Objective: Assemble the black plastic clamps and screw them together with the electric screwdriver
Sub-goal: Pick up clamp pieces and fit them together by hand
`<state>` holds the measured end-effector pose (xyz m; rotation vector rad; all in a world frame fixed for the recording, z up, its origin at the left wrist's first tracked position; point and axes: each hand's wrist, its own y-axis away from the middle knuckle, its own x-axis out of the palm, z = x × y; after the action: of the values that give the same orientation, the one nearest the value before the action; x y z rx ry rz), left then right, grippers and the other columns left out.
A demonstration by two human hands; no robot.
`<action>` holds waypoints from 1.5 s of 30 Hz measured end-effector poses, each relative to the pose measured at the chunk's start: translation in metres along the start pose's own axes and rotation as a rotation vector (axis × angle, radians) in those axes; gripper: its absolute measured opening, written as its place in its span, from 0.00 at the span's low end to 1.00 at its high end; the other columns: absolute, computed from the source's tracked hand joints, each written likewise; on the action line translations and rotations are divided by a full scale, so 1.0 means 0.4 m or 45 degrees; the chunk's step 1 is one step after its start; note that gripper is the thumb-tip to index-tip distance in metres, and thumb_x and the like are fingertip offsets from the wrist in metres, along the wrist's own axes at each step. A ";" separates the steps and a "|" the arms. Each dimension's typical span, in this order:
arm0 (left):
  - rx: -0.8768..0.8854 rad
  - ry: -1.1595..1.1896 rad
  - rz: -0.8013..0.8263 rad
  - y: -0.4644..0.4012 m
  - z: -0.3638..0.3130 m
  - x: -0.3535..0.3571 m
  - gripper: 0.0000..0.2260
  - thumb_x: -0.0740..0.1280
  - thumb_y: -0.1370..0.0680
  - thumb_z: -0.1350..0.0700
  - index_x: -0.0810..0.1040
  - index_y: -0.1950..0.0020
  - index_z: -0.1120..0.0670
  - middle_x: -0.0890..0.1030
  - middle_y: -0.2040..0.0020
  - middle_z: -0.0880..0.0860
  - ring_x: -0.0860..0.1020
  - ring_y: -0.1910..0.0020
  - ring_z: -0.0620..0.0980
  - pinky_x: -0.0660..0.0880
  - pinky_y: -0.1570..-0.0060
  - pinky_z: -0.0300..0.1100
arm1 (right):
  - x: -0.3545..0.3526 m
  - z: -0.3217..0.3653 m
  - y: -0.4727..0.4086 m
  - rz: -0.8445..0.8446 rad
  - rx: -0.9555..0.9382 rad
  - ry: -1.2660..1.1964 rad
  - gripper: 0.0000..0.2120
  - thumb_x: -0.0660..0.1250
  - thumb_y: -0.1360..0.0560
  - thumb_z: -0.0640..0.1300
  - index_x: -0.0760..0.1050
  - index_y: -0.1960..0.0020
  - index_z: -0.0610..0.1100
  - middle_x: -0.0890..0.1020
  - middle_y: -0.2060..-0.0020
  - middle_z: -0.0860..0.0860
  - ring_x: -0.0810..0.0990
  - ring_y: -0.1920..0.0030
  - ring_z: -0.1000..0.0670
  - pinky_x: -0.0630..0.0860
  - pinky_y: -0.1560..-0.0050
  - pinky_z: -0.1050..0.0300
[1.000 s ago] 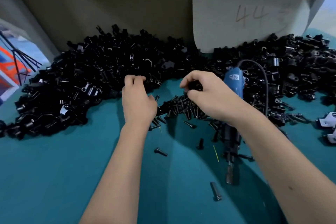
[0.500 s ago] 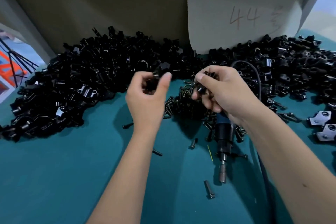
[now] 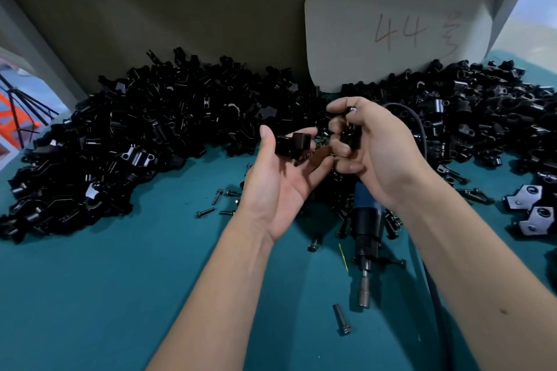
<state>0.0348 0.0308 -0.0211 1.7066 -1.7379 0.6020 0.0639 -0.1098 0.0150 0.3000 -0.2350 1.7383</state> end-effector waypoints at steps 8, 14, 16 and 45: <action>0.015 -0.062 -0.109 0.000 -0.011 -0.006 0.30 0.53 0.15 0.39 0.75 0.31 0.64 0.81 0.44 0.61 0.83 0.51 0.54 0.82 0.51 0.45 | -0.016 0.007 0.000 0.011 -0.024 0.089 0.19 0.52 0.15 0.30 0.72 0.27 0.38 0.73 0.54 0.45 0.78 0.63 0.50 0.78 0.64 0.59; 0.011 -0.039 -0.027 0.001 -0.009 -0.015 0.38 0.51 0.17 0.32 0.73 0.28 0.64 0.82 0.43 0.60 0.80 0.47 0.55 0.78 0.45 0.50 | -0.020 0.003 0.003 0.093 -0.113 0.193 0.16 0.60 0.15 0.32 0.70 0.28 0.37 0.77 0.49 0.40 0.87 0.54 0.44 0.85 0.49 0.49; 0.005 -0.017 -0.012 0.001 -0.008 -0.016 0.34 0.52 0.16 0.36 0.72 0.27 0.64 0.80 0.41 0.61 0.78 0.45 0.57 0.75 0.43 0.52 | -0.025 0.000 0.000 0.080 -0.150 0.261 0.16 0.62 0.16 0.32 0.70 0.28 0.38 0.81 0.49 0.41 0.87 0.49 0.40 0.85 0.50 0.49; 0.672 -0.988 -0.148 -0.013 0.012 -0.024 0.16 0.71 0.25 0.63 0.84 0.40 0.47 0.82 0.39 0.49 0.79 0.38 0.46 0.75 0.33 0.54 | -0.040 0.014 -0.008 -0.003 0.288 -0.248 0.12 0.71 0.20 0.44 0.85 0.41 0.38 0.80 0.56 0.41 0.83 0.66 0.53 0.78 0.67 0.68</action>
<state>0.0390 0.0340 -0.0319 2.6467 -2.0733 0.3792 0.0703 -0.1260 0.0152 0.6358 -0.1784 1.7365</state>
